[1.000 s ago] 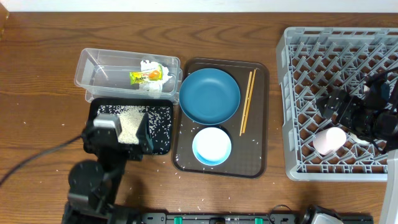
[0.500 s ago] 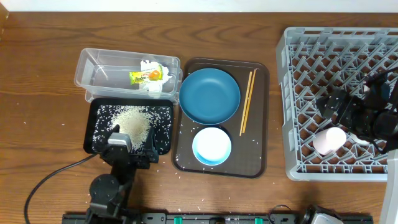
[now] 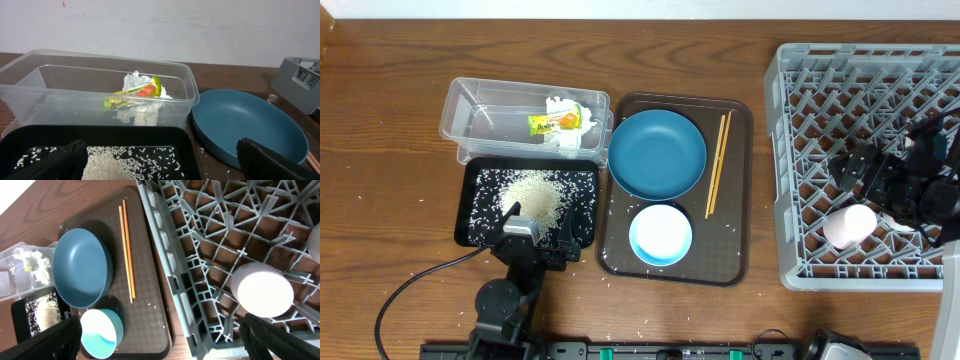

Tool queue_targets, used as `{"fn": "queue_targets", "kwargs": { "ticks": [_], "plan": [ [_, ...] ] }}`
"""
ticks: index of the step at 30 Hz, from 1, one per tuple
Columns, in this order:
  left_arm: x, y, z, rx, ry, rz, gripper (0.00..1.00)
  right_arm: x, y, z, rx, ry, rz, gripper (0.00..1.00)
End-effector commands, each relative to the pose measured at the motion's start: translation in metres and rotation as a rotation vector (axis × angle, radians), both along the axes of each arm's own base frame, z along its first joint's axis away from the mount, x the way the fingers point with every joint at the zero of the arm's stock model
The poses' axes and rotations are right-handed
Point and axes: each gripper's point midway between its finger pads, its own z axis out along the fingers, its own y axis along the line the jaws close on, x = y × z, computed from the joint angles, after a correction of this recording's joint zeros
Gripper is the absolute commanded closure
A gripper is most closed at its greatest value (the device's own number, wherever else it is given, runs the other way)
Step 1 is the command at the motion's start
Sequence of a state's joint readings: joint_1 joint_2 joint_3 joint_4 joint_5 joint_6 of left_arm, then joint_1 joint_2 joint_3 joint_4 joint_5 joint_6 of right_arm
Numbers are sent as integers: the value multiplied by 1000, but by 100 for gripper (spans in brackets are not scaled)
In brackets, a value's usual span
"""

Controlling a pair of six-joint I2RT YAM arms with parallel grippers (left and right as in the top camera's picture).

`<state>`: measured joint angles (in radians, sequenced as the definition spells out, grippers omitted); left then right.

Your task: Sort waste into correct bins and load items into the dishwasher rack

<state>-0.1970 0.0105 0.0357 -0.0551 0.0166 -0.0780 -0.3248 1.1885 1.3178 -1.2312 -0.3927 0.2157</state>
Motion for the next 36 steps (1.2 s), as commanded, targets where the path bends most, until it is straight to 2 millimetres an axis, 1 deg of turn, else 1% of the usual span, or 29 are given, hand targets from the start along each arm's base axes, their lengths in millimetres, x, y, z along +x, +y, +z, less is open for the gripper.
{"fn": "queue_targets", "kwargs": {
  "ticks": [1, 13, 15, 16, 17, 19, 20, 21, 22, 23, 24, 27, 28, 29, 31, 32, 34, 36],
  "plan": [
    [1, 1, -17, 10, 37, 6, 2, 2, 3, 3, -2, -11, 17, 1],
    [1, 1, -17, 11, 38, 6, 2, 1, 3, 3, -1, -10, 17, 1],
    [1, 1, -17, 11, 37, 6, 2, 2, 9, 5, 38, -14, 12, 1],
    [1, 1, -17, 11, 38, 6, 2, 7, 11, 9, 64, -36, 4, 1],
    [1, 1, -17, 11, 38, 6, 2, 17, 16, 19, 101, -92, 19, 2],
    [1, 1, -17, 11, 38, 6, 2, 29, 45, 40, 222, -197, 144, 16],
    [1, 1, -17, 11, 38, 6, 2, 32, 59, 47, 257, -231, 203, 20],
    [1, 1, -17, 11, 38, 6, 2, 34, 73, 50, 266, -245, 254, 20],
    [1, 1, -17, 11, 38, 6, 2, 35, 84, 48, 254, -242, 293, 19],
    [1, 1, -17, 11, 38, 6, 2, 35, 97, 41, 212, -215, 324, 15],
    [1, 1, -17, 11, 38, 6, 2, 35, 106, 32, 169, -183, 335, 12],
    [1, 1, -17, 11, 38, 6, 2, 34, 139, -3, -16, -72, 374, 8],
    [1, 1, -17, 11, 38, 6, 2, 34, 153, -15, -76, -46, 398, 6],
    [1, 1, -17, 11, 38, 6, 2, 35, 165, -24, -122, -33, 424, 5],
    [1, 1, -17, 11, 37, 6, 2, 41, 188, -44, -216, -26, 479, 10],
    [1, 1, -17, 11, 37, 6, 2, 45, 197, -54, -246, -19, 494, 1],
    [1, 1, -17, 11, 38, 6, 2, 45, 213, -69, -246, 12, 495, 1],
    [1, 1, -17, 11, 38, 6, 2, 42, 226, -87, -250, 57, 516, 5]
  ]
}}
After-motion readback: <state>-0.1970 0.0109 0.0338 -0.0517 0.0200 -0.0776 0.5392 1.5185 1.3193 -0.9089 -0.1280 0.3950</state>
